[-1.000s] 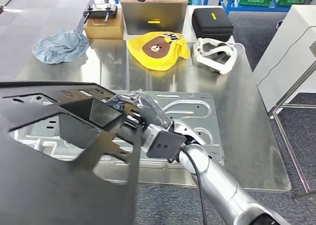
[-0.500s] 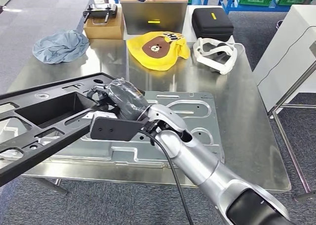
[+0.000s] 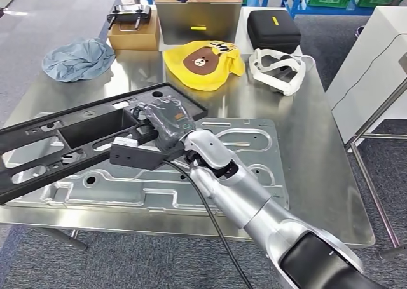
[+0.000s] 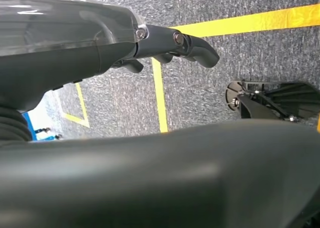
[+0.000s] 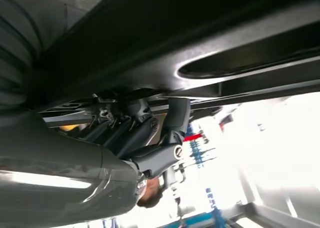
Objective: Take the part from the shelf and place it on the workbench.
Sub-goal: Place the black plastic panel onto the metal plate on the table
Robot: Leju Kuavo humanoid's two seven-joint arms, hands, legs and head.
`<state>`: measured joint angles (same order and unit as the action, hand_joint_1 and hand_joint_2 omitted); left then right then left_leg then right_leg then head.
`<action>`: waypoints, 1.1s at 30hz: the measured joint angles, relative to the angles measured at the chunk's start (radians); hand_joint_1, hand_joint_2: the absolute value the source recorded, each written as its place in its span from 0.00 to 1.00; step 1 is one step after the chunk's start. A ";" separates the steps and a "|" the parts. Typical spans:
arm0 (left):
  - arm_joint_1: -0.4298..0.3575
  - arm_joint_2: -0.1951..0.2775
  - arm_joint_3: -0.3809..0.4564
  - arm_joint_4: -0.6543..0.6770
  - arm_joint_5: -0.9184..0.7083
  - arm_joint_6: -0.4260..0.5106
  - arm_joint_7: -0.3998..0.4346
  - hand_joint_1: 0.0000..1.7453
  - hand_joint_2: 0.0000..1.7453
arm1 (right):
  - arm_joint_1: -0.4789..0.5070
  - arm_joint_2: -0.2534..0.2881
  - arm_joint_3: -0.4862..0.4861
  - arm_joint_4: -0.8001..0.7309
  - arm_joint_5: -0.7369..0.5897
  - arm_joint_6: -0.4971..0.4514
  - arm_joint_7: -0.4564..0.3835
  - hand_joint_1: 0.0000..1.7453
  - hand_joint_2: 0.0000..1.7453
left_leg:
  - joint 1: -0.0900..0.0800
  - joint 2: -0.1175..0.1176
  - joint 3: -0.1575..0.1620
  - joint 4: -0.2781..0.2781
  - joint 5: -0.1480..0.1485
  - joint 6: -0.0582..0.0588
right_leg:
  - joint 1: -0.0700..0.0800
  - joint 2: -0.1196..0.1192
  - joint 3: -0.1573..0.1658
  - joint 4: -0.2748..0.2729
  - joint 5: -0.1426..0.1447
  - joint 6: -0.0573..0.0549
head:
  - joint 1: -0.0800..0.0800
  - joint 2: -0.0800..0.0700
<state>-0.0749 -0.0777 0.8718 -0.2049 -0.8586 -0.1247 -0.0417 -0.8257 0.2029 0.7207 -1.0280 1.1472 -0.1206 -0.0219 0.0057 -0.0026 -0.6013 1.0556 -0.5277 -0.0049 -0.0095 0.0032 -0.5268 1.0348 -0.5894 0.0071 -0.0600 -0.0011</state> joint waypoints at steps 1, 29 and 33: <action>0.000 0.000 0.000 0.000 -0.002 0.000 0.000 0.00 1.00 | -0.003 0.000 -0.006 0.015 0.021 -0.007 0.008 1.00 1.00 | 0.000 0.000 0.000 0.000 0.000 0.000 | 0.000 0.000 0.000 0.000 0.000 0.000 | 0.000 0.000; 0.001 -0.001 0.051 0.000 -0.019 0.013 -0.009 0.00 1.00 | 0.001 -0.165 -0.337 0.116 0.116 -0.054 -0.009 1.00 1.00 | 0.000 0.000 0.001 0.000 0.000 0.000 | 0.000 0.000 -0.001 0.000 0.000 0.000 | 0.000 0.000; 0.000 -0.001 0.062 0.000 -0.018 0.011 -0.012 0.00 1.00 | 0.048 -0.166 -0.305 0.093 0.138 -0.042 -0.041 1.00 1.00 | 0.000 0.000 0.001 0.000 0.000 0.000 | 0.000 0.001 -0.001 0.000 0.000 0.000 | 0.000 0.000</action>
<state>-0.0748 -0.0788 0.9339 -0.2049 -0.8766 -0.1133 -0.0536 -0.7778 0.0370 0.4155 -0.9352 1.2853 -0.1625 -0.0626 0.0058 -0.0026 -0.6007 1.0555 -0.5278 -0.0049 -0.0094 0.0038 -0.5274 1.0348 -0.5893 0.0073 -0.0601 -0.0011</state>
